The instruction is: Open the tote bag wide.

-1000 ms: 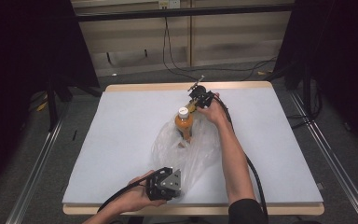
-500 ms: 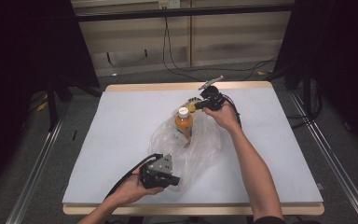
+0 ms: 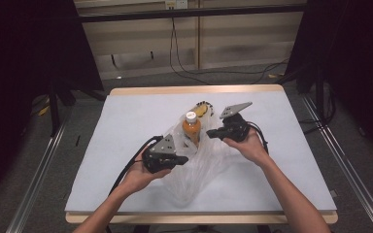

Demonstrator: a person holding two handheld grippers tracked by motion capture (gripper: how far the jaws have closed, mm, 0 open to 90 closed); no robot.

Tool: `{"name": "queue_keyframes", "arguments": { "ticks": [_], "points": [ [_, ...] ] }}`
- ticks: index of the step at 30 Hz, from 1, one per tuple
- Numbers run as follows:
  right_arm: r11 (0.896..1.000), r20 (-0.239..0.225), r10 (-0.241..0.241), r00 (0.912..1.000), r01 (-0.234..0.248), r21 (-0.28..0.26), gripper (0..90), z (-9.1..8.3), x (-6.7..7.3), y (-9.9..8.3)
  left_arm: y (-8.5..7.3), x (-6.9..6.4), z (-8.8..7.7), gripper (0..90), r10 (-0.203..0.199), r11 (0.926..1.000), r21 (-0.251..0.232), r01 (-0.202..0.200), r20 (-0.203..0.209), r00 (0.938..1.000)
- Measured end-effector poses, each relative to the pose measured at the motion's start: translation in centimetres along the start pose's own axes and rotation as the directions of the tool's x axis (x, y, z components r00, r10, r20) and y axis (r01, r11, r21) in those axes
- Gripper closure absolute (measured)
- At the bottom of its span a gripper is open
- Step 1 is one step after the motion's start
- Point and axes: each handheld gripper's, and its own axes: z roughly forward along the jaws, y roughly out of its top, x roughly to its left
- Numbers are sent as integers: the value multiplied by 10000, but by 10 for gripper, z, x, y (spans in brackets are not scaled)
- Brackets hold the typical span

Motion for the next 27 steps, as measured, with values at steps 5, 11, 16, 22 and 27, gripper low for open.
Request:
{"name": "queue_keyframes", "arguments": {
  "ticks": [5, 11, 16, 22, 27],
  "points": [
    [9968, 13, -162, 9999, 160, 787, 900, 21, 6, -12, -18, 23, 17, 900, -628, 9949, 766, 661, -456, 9970],
    [9889, 289, -185, 9994, 141, 1478, 900, 38, -1, -25, -40, 41, 30, 900, -1194, 9817, 1397, 1294, -777, 9898],
    [9733, 382, -623, 9973, 523, 2235, 900, 36, -8, -30, -49, 47, 32, 900, -1520, 9763, 1409, 1641, -927, 9840],
    [9649, 356, -597, 9976, 485, 2581, 900, 30, -15, -36, -54, 54, 28, 900, -1850, 9706, 1354, 1991, -1102, 9765],
    [9674, 601, -579, 9965, 411, 2499, 900, 21, -15, -44, -65, 62, 18, 900, -2228, 9631, 1230, 2392, -1330, 9657]
  ]
}}
